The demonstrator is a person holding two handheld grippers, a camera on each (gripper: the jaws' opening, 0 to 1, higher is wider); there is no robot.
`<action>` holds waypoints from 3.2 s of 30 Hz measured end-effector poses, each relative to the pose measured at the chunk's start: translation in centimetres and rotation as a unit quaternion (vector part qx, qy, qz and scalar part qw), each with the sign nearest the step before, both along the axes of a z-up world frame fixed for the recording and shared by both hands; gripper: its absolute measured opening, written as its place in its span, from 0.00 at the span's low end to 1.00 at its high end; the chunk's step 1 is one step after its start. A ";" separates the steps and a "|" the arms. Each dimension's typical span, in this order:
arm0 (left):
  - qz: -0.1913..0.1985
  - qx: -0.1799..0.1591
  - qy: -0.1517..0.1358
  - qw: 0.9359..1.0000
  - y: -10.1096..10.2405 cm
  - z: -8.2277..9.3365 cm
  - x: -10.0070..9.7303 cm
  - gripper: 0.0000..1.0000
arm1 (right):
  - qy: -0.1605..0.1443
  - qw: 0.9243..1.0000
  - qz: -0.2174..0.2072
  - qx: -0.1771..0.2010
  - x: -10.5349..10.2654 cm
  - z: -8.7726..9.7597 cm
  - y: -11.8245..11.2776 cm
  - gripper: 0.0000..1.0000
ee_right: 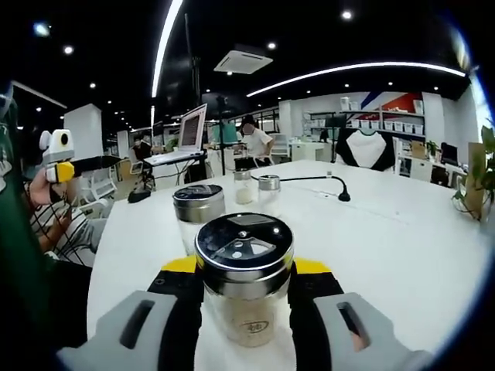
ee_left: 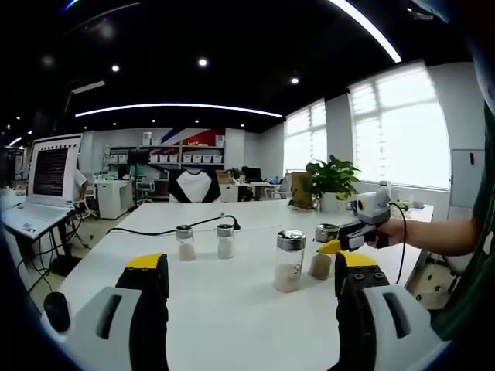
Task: Rotate the seasoning bottle until the label or dispensing opening points toward the visible target arrow and the bottle remains upright within the marked orientation range
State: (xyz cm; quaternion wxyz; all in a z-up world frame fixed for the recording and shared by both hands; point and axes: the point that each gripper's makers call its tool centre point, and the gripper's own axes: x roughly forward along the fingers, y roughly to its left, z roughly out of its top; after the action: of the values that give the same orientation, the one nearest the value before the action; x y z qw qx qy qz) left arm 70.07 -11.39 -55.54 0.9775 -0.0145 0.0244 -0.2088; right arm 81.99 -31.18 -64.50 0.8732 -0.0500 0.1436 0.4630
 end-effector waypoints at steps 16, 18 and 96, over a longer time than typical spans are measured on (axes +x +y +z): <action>0.000 -0.002 0.001 1.000 -0.1 -0.1 -0.1 0.94 | -0.003 0.998 -0.056 -0.009 0.4 -0.2 -0.4 0.41; 0.001 -0.003 0.001 1.000 0.0 -0.1 -0.1 0.93 | -0.004 0.998 -0.061 -0.010 0.4 -0.2 -0.4 0.41; 0.004 -0.010 0.010 1.000 0.2 -0.7 -0.1 0.93 | 0.015 0.955 -0.293 -0.038 1.9 -0.6 -1.9 0.41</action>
State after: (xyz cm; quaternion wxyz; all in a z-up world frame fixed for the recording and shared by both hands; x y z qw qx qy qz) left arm 70.00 -11.20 -56.22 0.9778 -0.0262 0.0319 -0.2054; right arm 83.87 -33.05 -65.09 0.9657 -0.0325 0.1823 0.1819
